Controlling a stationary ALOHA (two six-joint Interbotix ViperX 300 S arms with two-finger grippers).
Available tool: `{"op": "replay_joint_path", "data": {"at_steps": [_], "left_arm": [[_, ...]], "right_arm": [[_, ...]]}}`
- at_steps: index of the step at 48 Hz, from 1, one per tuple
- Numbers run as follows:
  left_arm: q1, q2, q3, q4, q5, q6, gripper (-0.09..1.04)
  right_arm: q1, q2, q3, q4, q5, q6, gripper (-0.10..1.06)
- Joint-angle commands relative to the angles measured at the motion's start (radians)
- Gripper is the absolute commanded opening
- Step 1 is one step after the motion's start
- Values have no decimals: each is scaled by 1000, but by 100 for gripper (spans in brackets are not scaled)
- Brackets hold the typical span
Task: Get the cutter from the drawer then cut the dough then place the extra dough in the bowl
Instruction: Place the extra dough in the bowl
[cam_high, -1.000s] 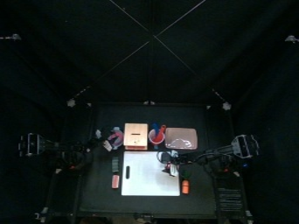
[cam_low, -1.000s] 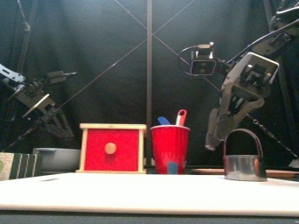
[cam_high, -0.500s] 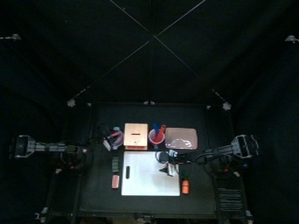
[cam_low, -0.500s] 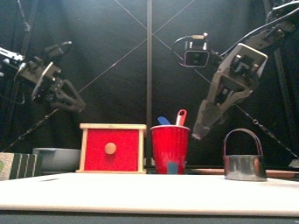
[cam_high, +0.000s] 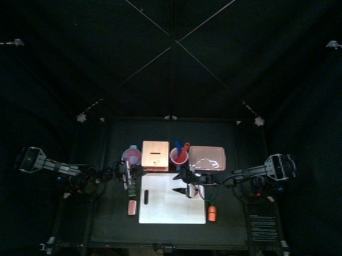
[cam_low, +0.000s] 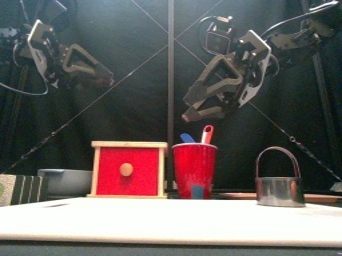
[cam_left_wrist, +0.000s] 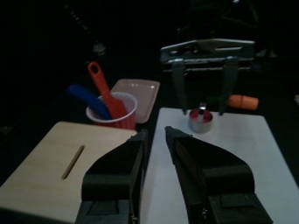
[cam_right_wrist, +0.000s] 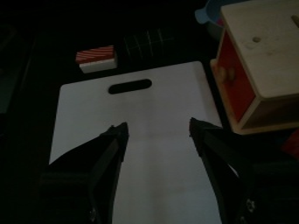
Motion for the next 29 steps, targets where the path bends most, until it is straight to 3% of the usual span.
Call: {"op": "replay_joint_path", "data": {"at_steps": [1, 16, 29], "left_arm": [[-17, 2, -28, 46, -29, -23, 67], [-20, 2, 28, 103, -31, -57, 67], [52, 2, 72, 121, -29, -58, 67]], "right_arm": [[-3, -28, -9, 5, -21, 0, 91], [-8, -18, -3, 6, -114, 0, 91], [-63, 0, 6, 43, -114, 0, 91]]}}
